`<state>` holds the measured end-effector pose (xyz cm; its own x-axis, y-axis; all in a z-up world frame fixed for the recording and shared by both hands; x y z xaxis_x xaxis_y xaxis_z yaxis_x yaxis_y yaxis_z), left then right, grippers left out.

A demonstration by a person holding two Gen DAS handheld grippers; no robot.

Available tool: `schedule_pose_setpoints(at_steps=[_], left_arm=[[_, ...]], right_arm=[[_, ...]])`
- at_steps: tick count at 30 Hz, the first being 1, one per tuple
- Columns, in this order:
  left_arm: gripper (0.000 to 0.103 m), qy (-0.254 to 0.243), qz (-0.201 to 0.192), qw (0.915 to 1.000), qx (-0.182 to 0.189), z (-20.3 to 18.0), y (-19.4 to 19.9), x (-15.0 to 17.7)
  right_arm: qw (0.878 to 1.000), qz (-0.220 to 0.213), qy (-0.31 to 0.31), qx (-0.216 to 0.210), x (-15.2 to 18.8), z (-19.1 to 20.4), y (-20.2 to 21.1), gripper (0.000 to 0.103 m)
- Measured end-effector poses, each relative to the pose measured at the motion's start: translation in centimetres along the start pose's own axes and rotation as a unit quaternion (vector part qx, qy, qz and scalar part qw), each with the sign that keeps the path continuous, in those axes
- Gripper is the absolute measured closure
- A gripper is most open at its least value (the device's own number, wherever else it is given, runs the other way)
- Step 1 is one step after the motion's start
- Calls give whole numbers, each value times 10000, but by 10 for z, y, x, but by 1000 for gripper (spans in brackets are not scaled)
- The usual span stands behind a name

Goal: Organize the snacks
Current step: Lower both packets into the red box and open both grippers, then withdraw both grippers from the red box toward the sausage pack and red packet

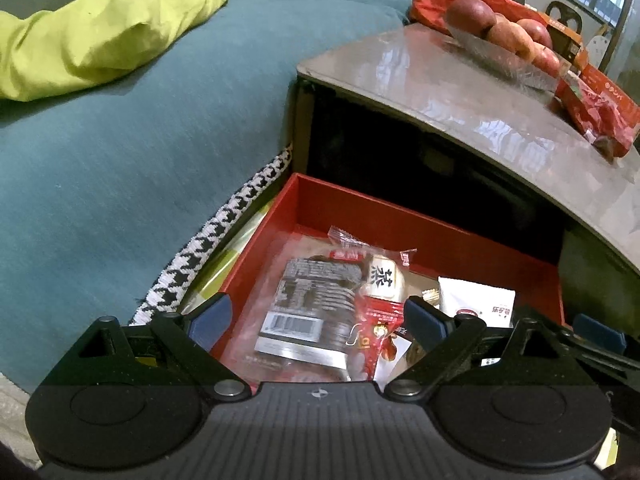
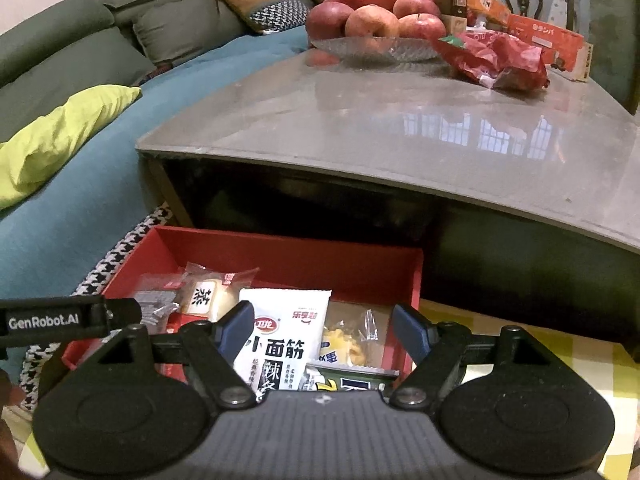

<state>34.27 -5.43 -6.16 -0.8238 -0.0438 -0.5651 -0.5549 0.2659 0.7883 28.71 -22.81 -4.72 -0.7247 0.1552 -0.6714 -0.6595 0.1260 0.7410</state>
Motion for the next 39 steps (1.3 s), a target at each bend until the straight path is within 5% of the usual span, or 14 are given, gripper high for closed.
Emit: schedule_pose_setpoints(at_steps=[18, 28, 39], left_arm=[[7, -452, 301, 9963, 674, -50, 25, 35], [7, -1036, 933, 9840, 1111, -93, 26, 95], [7, -1534, 1800, 9634, 1261, -134, -16, 164]], right_arm=[[9995, 129, -15, 293, 21, -57, 34, 16], [9966, 553, 148, 589, 76, -101, 58, 16], [9946, 890, -119, 512, 112, -136, 68, 16]])
Point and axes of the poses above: each gripper's, at about its wrist camera, not at the fingertips, and y roughly against the way its jaws point, z to its left, x to its underside, the point moved 10 cm from there along -y, roughly the way its jaws point, and after that the axes turned 11 degrees about x, right-handed, at the moved point
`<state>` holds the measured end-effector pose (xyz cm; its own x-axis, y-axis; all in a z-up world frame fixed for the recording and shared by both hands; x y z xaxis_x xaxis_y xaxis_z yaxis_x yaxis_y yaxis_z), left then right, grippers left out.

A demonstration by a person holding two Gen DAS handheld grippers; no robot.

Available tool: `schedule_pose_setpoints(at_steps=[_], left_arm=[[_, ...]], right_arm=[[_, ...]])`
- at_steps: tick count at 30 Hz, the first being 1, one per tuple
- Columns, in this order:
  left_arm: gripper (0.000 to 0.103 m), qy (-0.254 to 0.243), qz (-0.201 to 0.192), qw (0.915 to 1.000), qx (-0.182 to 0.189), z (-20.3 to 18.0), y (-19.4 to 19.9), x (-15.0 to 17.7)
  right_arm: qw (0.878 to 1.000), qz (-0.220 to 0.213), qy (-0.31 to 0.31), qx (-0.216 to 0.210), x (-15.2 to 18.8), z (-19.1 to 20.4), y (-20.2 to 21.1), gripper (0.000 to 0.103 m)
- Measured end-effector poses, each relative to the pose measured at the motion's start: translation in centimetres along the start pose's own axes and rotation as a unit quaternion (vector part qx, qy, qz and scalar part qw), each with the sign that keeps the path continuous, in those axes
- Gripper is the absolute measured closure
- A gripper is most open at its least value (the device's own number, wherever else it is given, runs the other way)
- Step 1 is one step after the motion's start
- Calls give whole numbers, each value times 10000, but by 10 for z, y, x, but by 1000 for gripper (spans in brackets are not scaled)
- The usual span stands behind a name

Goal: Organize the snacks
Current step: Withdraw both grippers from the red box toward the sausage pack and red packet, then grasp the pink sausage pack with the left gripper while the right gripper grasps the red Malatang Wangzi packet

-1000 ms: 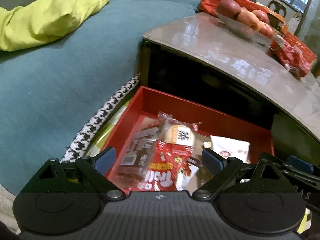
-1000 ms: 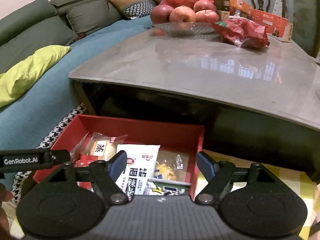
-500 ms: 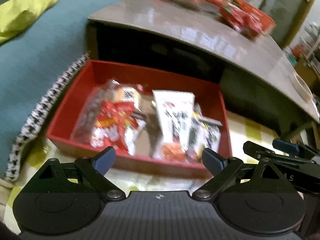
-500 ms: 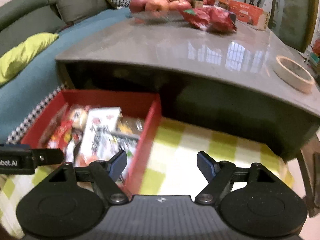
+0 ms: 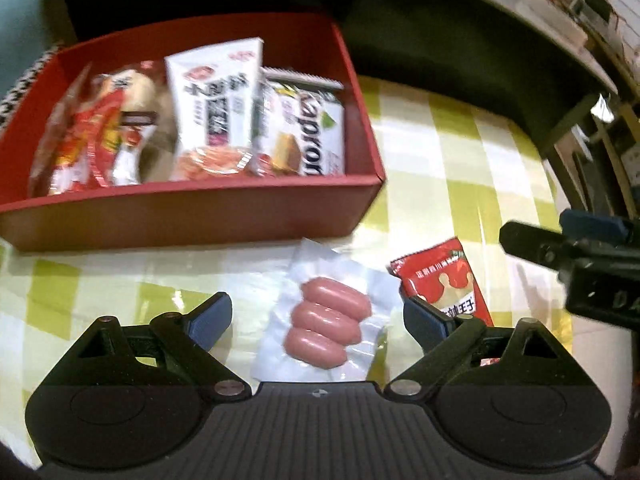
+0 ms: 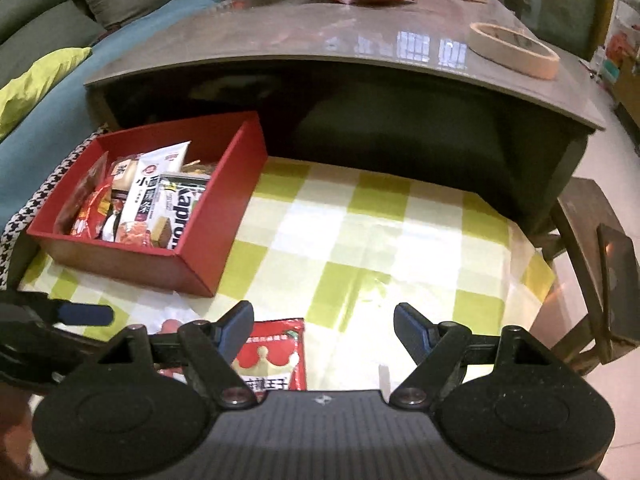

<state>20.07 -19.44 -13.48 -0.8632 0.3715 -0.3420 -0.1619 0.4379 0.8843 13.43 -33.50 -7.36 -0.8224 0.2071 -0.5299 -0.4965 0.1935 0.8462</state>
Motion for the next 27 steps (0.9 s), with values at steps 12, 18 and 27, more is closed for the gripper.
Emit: schedule_pose_setpoints(at_steps=[12, 18, 27], left_arm=[[1, -277, 348, 9990, 61, -3, -34, 7], [13, -477, 298, 9984, -83, 1, -30, 7], [28, -108, 289, 9991, -290, 23, -3, 19]], right_arm=[[9998, 179, 56, -99, 4, 4, -9, 16], [9995, 278, 116, -112, 7, 7, -15, 16], [9987, 436, 222, -157, 14, 11, -20, 16]])
Point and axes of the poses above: each gripper's, at about its wrist camera, not at the fingertips, and y roughly against the way its jaws point, z to its left, x to its underside, the point moved 10 cm from there along -y, roughly the way its jaws point, and after that the axes turned 11 degrees about x, right-handed, at the moved point
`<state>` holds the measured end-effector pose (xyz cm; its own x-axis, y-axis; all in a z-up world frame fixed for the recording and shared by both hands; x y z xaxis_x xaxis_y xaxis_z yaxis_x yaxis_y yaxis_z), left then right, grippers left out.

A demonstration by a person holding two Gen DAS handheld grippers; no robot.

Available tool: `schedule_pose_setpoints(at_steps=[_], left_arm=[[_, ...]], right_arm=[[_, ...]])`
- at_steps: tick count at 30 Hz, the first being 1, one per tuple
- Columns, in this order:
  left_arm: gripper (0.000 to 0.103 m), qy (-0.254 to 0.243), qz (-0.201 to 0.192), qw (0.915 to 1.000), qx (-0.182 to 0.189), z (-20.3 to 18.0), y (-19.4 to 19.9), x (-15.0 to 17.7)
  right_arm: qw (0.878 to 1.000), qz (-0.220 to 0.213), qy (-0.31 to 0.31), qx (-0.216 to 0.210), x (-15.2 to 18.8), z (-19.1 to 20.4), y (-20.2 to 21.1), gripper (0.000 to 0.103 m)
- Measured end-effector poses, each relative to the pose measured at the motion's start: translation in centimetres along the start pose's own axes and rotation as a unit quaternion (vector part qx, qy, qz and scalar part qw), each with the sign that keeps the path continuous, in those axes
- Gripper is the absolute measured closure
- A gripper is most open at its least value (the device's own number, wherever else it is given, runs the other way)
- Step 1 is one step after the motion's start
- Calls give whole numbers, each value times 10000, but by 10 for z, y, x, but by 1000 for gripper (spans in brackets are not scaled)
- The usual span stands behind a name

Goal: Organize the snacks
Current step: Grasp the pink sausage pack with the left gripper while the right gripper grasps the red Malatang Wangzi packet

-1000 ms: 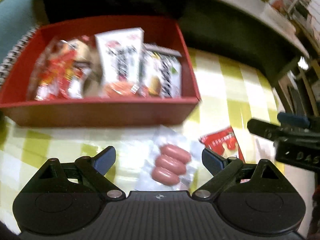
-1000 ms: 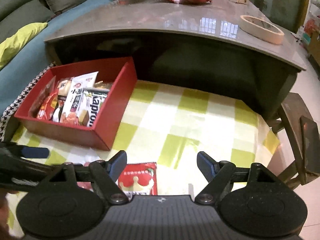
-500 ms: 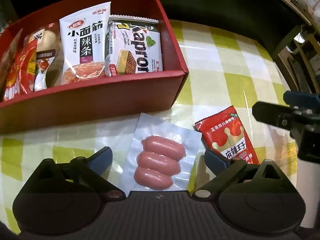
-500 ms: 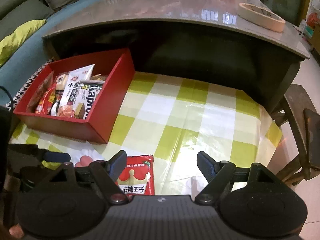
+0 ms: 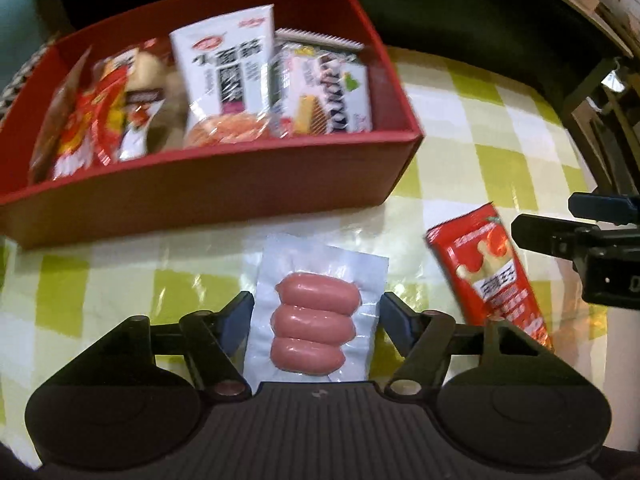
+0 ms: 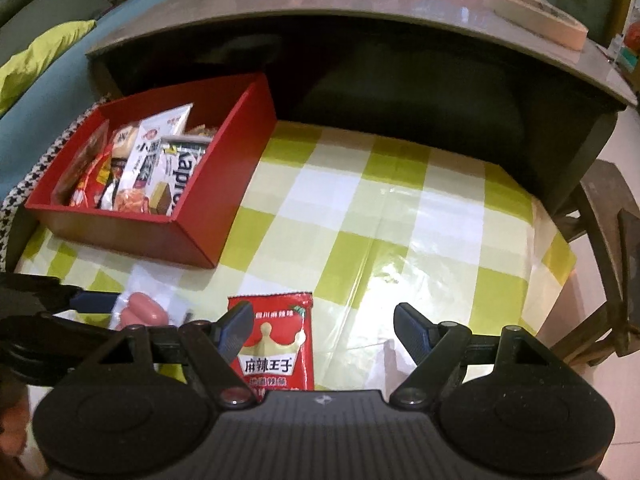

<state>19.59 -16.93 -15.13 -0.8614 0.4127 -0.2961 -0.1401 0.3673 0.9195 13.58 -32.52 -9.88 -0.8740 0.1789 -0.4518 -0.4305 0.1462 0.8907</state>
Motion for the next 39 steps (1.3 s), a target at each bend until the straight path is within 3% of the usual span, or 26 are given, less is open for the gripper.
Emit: schedule_pose_setpoints(at_steps=[5, 10, 14, 17, 23, 28, 31, 35, 36, 39], left_arm=[[29, 335, -3, 9994, -15, 13, 13, 14], [29, 315, -51, 9994, 106, 13, 26, 18], [28, 285, 117, 9994, 146, 11, 17, 19], [28, 219, 126, 9996, 95, 9, 16, 21], [16, 314, 129, 9994, -2, 13, 8, 20], [13, 176, 172, 9996, -137, 13, 2, 22], [13, 93, 188, 9995, -221, 12, 0, 24], [22, 65, 190, 9994, -271, 9, 1, 26], [27, 70, 181, 9995, -255, 7, 3, 26], [27, 146, 195, 9995, -191, 7, 6, 26]], right_arm=[[9997, 210, 69, 54, 9, 0, -13, 16], [9992, 367, 155, -64, 15, 13, -20, 16], [9984, 417, 376, -43, 18, 27, -25, 5], [9979, 410, 503, 19, 20, 33, -26, 5], [9975, 338, 565, 253, 24, 32, -29, 4], [9965, 372, 676, 321, 28, 31, -32, 0], [9955, 324, 784, 429, 30, 32, -30, 6], [9953, 220, 833, 439, 31, 36, -21, 35], [9952, 204, 843, 463, 31, 36, -19, 36], [9965, 241, 741, 315, 34, 38, -15, 42]])
Point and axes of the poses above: each gripper's, at about its wrist camera, not at the fingertips, and y roughly against the way its jaws point, z to its left, x to its underside, the point moved 10 cm from there along -y, roughly the way its jaws point, and after that the axes turned 11 degrees about x, right-handed, at the moved point
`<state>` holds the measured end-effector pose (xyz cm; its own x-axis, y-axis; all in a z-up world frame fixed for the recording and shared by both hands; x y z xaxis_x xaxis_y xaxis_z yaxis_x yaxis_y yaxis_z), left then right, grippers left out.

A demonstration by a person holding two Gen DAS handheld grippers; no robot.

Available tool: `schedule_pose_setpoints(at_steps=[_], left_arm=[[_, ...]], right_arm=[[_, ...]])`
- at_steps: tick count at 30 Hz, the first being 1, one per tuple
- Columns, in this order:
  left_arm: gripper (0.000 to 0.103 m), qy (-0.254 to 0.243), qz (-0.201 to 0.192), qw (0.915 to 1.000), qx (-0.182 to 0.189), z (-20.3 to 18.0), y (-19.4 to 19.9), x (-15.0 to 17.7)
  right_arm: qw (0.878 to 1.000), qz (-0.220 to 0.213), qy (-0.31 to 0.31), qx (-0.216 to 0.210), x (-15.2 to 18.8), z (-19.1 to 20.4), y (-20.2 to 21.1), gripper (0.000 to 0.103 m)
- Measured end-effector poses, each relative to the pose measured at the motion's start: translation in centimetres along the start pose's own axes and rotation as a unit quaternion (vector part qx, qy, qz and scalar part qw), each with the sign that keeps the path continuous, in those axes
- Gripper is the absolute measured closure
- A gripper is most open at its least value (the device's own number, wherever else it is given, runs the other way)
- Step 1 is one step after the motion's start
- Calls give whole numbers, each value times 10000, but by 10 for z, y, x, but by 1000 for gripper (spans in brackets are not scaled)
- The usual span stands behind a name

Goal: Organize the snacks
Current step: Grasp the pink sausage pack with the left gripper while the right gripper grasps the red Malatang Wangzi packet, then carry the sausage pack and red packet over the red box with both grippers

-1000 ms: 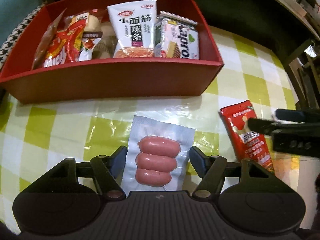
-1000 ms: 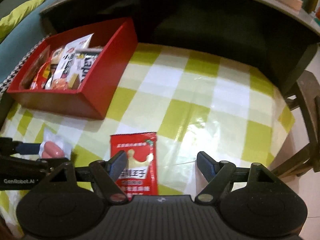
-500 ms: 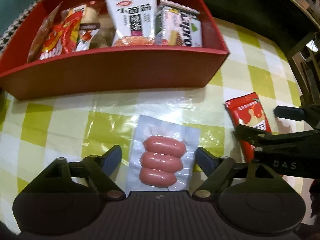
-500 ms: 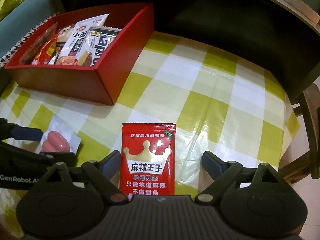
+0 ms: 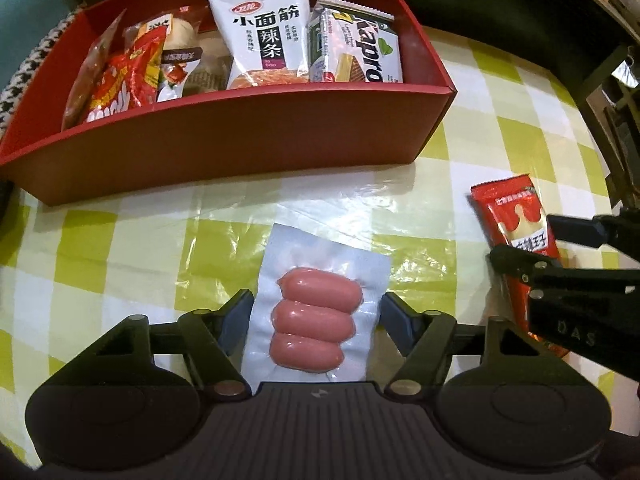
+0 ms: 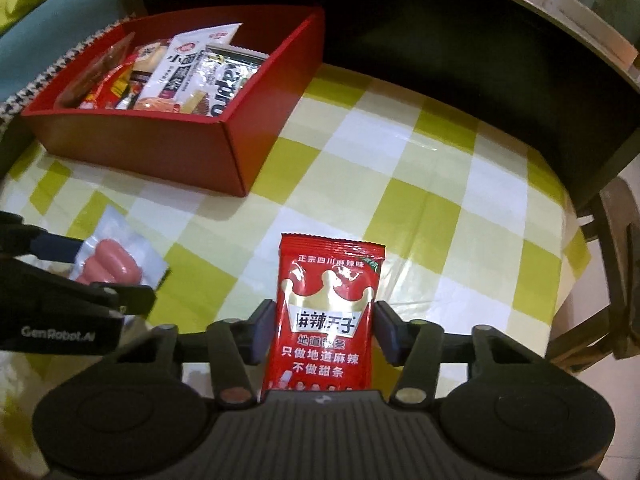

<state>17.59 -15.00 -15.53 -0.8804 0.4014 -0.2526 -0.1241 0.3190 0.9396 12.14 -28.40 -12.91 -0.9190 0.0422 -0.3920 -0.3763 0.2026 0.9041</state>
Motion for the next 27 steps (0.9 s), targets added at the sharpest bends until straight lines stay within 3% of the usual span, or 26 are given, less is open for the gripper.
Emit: schedule_pose_setpoints(at_steps=[14, 27], left_arm=[[28, 256, -243, 9992, 187, 6, 30, -3], [28, 388, -521, 9978, 137, 17, 60, -4]], right_arm=[[9991, -256, -180, -285, -6, 12, 27, 44], [9980, -375, -36, -507, -17, 37, 40, 44]])
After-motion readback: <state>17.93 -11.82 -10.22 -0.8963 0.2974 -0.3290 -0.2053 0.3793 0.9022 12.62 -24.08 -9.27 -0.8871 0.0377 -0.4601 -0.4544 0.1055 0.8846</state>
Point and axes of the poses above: each gripper's, at about its wrist camera, not at the fingertips, and y roughly against the way its jaws point, z to its left, x to its underside, the point moved 10 cm from there along -y, roughly the way its jaws point, and after that the axes turned 11 degrees about x, right-handed, at the moved point
